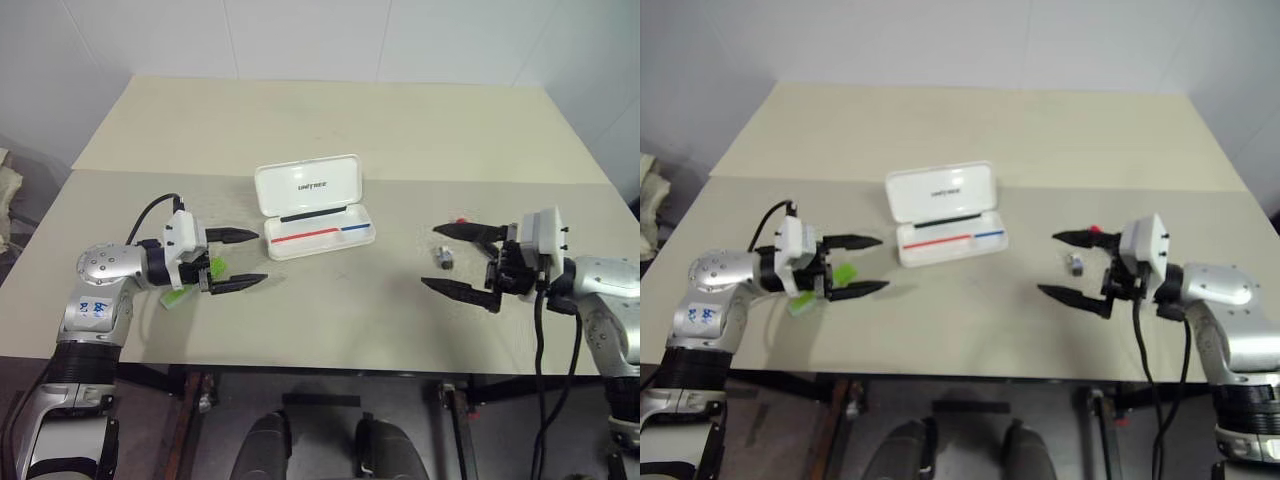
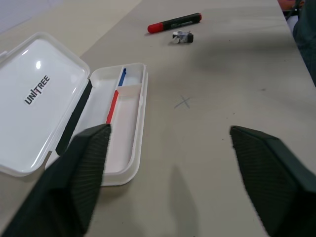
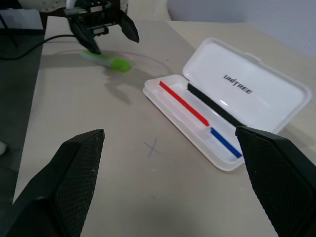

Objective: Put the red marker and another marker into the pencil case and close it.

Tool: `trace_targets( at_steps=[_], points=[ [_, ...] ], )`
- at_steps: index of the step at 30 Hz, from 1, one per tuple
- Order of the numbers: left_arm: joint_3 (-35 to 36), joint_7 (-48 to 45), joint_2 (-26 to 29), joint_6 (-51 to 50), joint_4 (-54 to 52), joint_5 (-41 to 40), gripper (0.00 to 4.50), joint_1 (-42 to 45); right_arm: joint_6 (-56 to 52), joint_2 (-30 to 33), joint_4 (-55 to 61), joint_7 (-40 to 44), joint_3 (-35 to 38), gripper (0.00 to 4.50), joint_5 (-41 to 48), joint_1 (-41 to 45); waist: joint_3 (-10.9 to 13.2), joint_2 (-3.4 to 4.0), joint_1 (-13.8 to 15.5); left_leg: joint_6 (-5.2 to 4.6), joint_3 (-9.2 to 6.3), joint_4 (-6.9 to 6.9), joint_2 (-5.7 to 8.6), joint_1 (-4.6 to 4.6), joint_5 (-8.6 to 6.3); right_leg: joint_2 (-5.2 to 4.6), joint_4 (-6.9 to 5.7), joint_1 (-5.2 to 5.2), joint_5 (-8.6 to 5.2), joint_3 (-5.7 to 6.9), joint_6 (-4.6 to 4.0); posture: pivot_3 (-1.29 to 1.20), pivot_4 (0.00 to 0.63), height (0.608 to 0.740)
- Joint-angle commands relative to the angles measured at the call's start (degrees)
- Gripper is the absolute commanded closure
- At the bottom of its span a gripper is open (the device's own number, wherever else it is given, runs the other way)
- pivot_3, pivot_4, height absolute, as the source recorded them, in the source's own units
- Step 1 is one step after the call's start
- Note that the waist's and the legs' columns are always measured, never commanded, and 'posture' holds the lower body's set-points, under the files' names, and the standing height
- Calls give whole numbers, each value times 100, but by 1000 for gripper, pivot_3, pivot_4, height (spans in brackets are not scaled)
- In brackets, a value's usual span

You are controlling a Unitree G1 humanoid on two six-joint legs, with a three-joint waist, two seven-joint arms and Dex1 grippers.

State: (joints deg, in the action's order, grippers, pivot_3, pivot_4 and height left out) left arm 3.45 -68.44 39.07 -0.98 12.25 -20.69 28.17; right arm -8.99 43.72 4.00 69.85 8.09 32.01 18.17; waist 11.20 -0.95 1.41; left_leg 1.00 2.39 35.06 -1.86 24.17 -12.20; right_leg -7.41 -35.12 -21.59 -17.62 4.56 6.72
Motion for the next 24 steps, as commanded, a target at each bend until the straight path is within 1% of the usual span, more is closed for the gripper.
trace_targets(
  at_steps=[1, 3, 7, 12, 24],
  points=[
    [-25, 248, 17, 15, -71, 228, 1914, 46, 59, -135, 174, 42, -58, 0, 51, 78, 0, 0, -3, 0, 1, 0, 0, 0, 0, 1, 0, 0, 0, 0, 0, 0, 150, 740],
    [-65, 337, -18, 49, 36, 345, 1914, 102, 27, -241, 299, -15, -173, 0, 34, 63, 0, 0, -4, 1, 3, 1, 0, -1, 0, 1, 0, 0, 1, -1, 2, 0, 150, 740],
    [-423, 571, -198, -30, 355, 760, 1914, 549, -67, -346, 455, 40, -387, 0, 75, 199, 1, -2, 15, 0, 2, 8, 1, -1, 0, 2, -7, 0, 2, -2, 3, 0, 150, 740],
    [-769, 849, -461, -144, 857, 1183, 1914, 1045, -80, -497, 575, -94, -452, 0, 72, 368, 1, -2, 4, 0, 2, 12, 1, -1, 0, 3, -12, -1, 5, -7, 6, 0, 150, 740],
    [-1410, 708, -684, -206, 2024, 1908, 1914, 1801, -94, -634, 1087, -545, -401, 0, 56, 177, 4, -6, 6, 5, 9, 11, 1, 1, 3, 6, -6, -2, 6, -10, 8, 0, 150, 740]
  ],
)
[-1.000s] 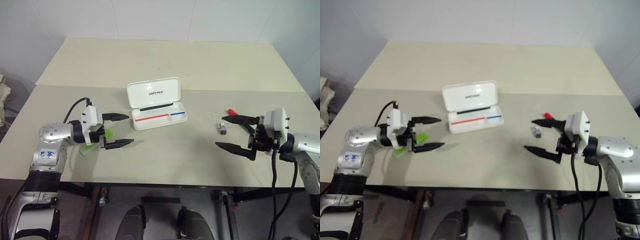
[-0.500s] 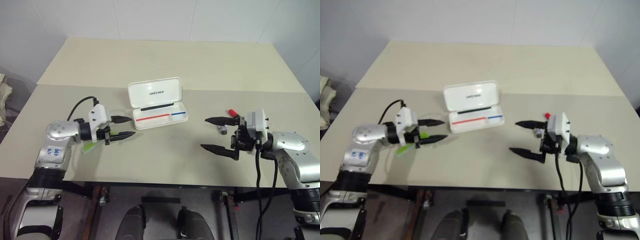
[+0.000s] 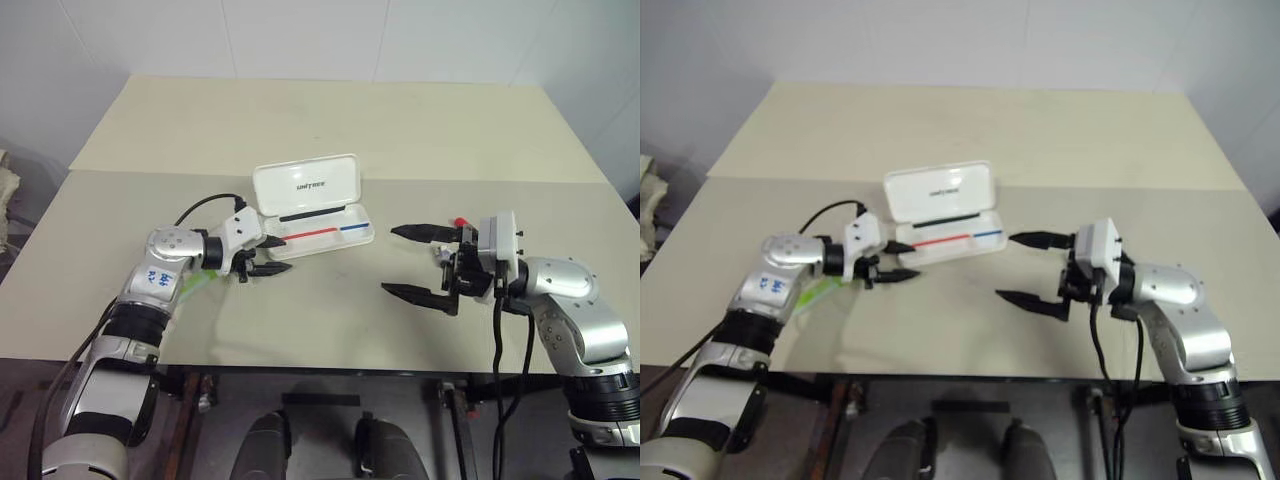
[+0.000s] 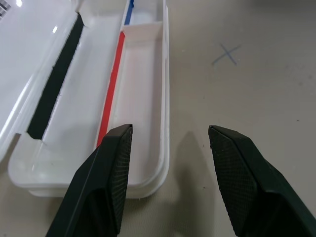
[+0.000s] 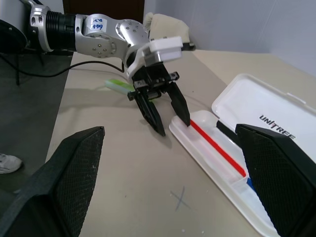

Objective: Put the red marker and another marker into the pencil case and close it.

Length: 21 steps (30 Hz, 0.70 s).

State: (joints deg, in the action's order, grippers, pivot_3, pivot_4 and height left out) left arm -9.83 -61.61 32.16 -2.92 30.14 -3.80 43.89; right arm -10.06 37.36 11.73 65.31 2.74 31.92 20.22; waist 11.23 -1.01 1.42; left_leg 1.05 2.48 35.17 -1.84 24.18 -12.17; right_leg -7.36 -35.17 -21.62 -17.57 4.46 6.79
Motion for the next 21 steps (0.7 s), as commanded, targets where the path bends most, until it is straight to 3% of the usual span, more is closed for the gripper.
trace_targets(
  at_steps=[1, 15, 21],
  points=[
    [-137, 31, -7, -30, 366, 297, 1914, 302, 14, 1, 357, -129, 144, 0, 67, -24, 0, 0, 5, -3, -1, 0, 0, 0, -2, 0, 0, 0, 0, 0, 0, 0, 150, 740],
    [-683, -453, -315, -217, 921, 804, 1914, 935, 69, -37, 600, -485, 161, 0, 51, 106, 1, -1, -5, -9, -2, 11, 0, -2, -2, 0, -18, -1, 3, -2, -3, 0, 150, 740],
    [-810, -505, -303, -216, 1045, 992, 3879, 918, 72, -51, 698, -596, 157, 0, 67, 112, 1, -1, -6, -9, 0, 10, 0, -2, -2, -1, -17, -2, 3, -4, -2, 0, 150, 740]
  ],
)
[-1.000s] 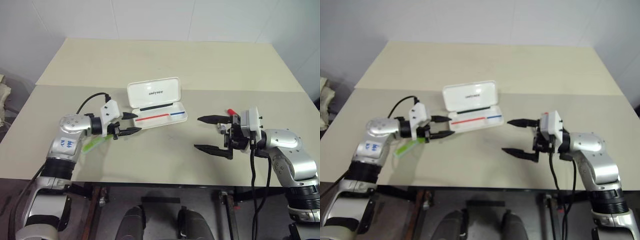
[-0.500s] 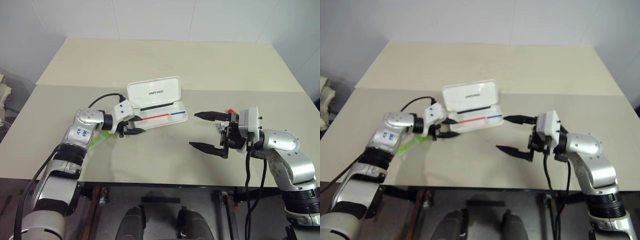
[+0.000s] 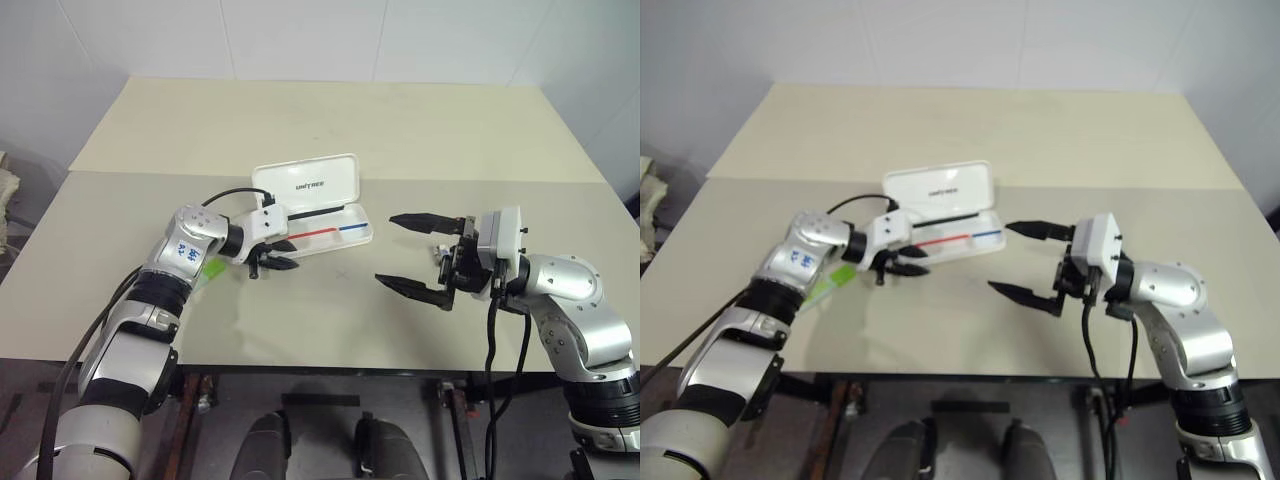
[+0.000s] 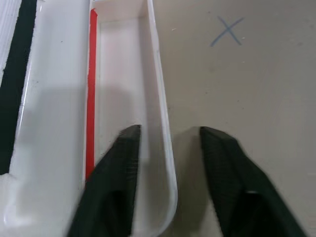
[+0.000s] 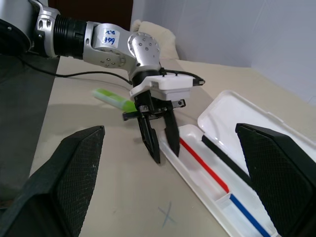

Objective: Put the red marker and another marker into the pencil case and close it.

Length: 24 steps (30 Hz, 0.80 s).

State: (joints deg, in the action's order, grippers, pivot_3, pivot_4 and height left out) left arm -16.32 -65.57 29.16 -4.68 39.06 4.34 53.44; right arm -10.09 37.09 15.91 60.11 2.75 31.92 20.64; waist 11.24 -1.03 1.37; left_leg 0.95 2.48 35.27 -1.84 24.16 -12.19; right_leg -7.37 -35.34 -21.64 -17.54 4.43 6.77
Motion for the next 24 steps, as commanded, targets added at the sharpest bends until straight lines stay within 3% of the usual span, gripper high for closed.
trace_targets(
  at_steps=[1, 2, 9, 15, 20, 24],
  points=[
    [-184, -112, 7, -54, 155, 218, 4152, -41, 72, -23, 294, -91, 162, 0, 69, 68, 0, 0, 1, 0, 0, 0, 0, 0, 0, 0, 0, 0, 0, 0, 0, 0, 150, 740],
    [-224, -106, 21, -36, 173, 282, 4484, -39, 73, -22, 303, -106, 171, 0, 72, 70, 0, 0, 2, 0, 0, 0, 0, 0, 0, 0, 0, 0, 0, 0, 0, 0, 150, 740],
    [-345, -322, 100, 5, 9, 379, 4484, -115, 81, -33, 289, -137, 148, 0, 68, 138, -1, -1, -3, -1, -1, 3, -1, -5, -1, 0, -9, 2, 0, -1, 0, 0, 150, 740],
    [-222, -703, 198, -41, -908, 30, 4484, -456, 76, -12, 214, -53, 133, 0, 86, 172, -1, -1, -6, 0, 1, 0, -1, -1, -2, 1, -2, 1, -2, -3, 0, 0, 150, 740],
    [-224, -948, 454, -365, -2366, -200, 4484, -1089, 48, -17, 112, 24, 104, 0, 101, 226, -1, -1, 1, 6, 19, -1, -1, 3, -3, -4, -6, 1, -5, -4, 7, 0, 150, 740],
    [-238, -936, 526, -584, -2708, -171, 4484, -1228, 38, -31, 98, 44, 95, 0, 100, 237, 0, -1, 15, 4, 24, 2, 1, 3, -5, -5, -4, 1, -7, -4, 11, 0, 150, 740]
  ],
)
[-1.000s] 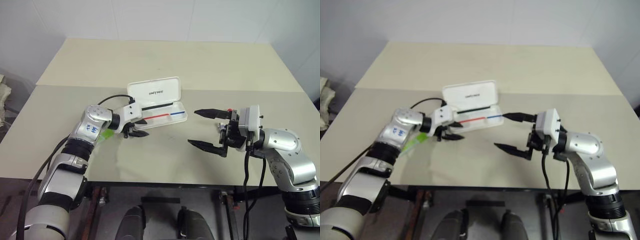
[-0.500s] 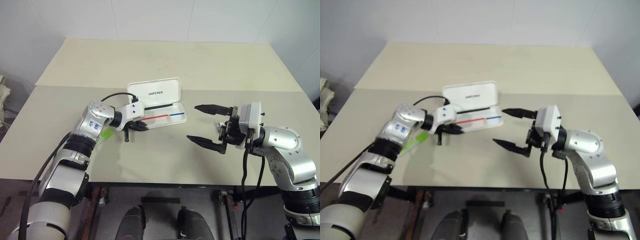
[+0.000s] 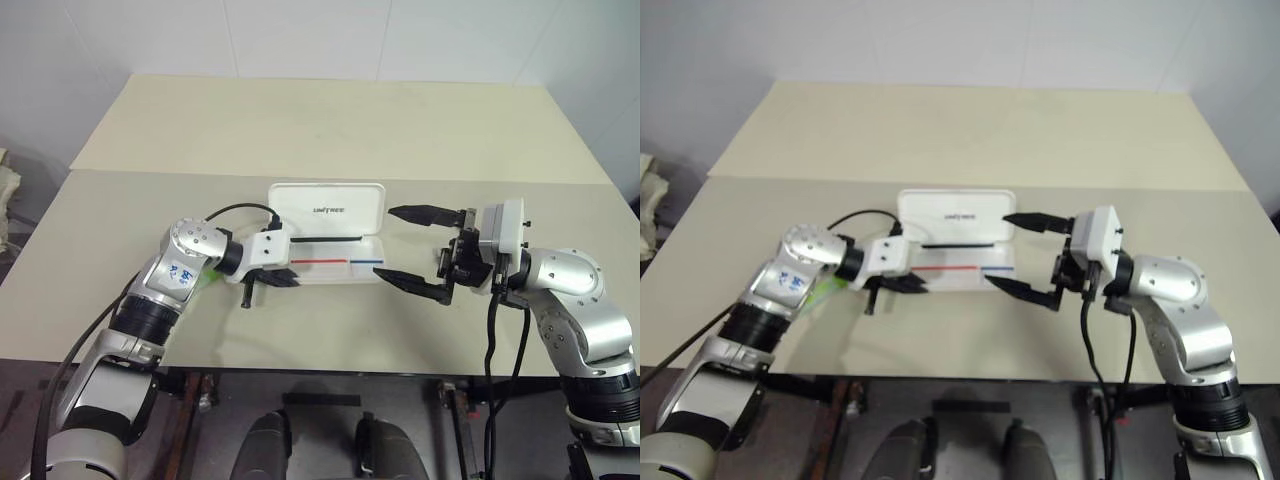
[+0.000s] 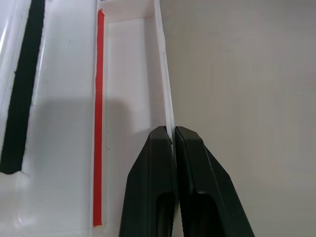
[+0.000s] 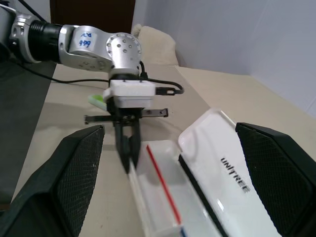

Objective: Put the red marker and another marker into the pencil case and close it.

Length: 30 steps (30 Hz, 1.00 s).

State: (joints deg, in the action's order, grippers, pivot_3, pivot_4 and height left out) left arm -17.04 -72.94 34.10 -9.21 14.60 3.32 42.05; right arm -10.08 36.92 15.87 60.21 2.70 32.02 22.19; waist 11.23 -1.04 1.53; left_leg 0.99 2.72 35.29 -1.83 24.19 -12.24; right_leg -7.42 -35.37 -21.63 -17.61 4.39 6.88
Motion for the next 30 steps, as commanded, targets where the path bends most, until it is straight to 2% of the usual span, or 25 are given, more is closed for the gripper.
trace_targets(
  at_steps=[1, 7, 11, 18, 21, 26, 30],
  points=[
    [-167, -146, -4, -211, -409, -88, 4484, -151, 31, -29, 106, 35, 79, 0, 87, 81, 0, 0, -6, -1, 0, 1, 0, 0, -1, 0, 2, 0, 0, 0, 0, 0, 150, 740],
    [-271, 82, -159, -610, -966, -48, 4484, -412, -28, -97, 156, 18, 30, 0, 87, 72, 0, 0, 6, -26, -4, 9, -2, -2, -16, 0, 12, 0, 0, -2, 0, 0, 150, 740],
    [-373, 330, -413, -678, -931, 21, 4484, -372, -66, -126, 196, 6, 33, 0, 95, 37, 0, 0, 35, -32, -4, 28, 1, -1, -20, -3, 6, 5, 1, -3, 2, 0, 150, 740],
    [-407, 429, -492, -729, -808, 54, 4484, -411, -118, -185, 278, -28, 35, 0, 101, 2, 0, 0, 103, -47, -4, 65, 2, 1, -35, -9, 0, 13, 11, -8, 11, 0, 150, 740],
    [-379, 402, -525, -813, -841, -24, 3651, -450, -122, -221, 281, -42, 18, 0, 87, 8, 0, 0, 129, -52, -2, 69, 2, 2, -41, -10, 0, 13, 12, -11, 12, 0, 150, 740],
    [-226, 385, -496, -785, -1001, -227, 2015, -530, -104, -255, 241, -30, 13, 0, 57, 0, 0, 0, 88, -49, 3, 67, -2, 2, -47, -7, 0, 9, 12, -13, 11, 0, 150, 740],
    [181, 576, -369, -1086, -1290, -524, 708, -757, -85, -279, 217, -56, 43, 0, 45, -24, 0, 0, -3, -49, 5, 67, -2, 2, -47, -7, -2, 8, 11, -14, 10, 0, 150, 740]
  ],
)
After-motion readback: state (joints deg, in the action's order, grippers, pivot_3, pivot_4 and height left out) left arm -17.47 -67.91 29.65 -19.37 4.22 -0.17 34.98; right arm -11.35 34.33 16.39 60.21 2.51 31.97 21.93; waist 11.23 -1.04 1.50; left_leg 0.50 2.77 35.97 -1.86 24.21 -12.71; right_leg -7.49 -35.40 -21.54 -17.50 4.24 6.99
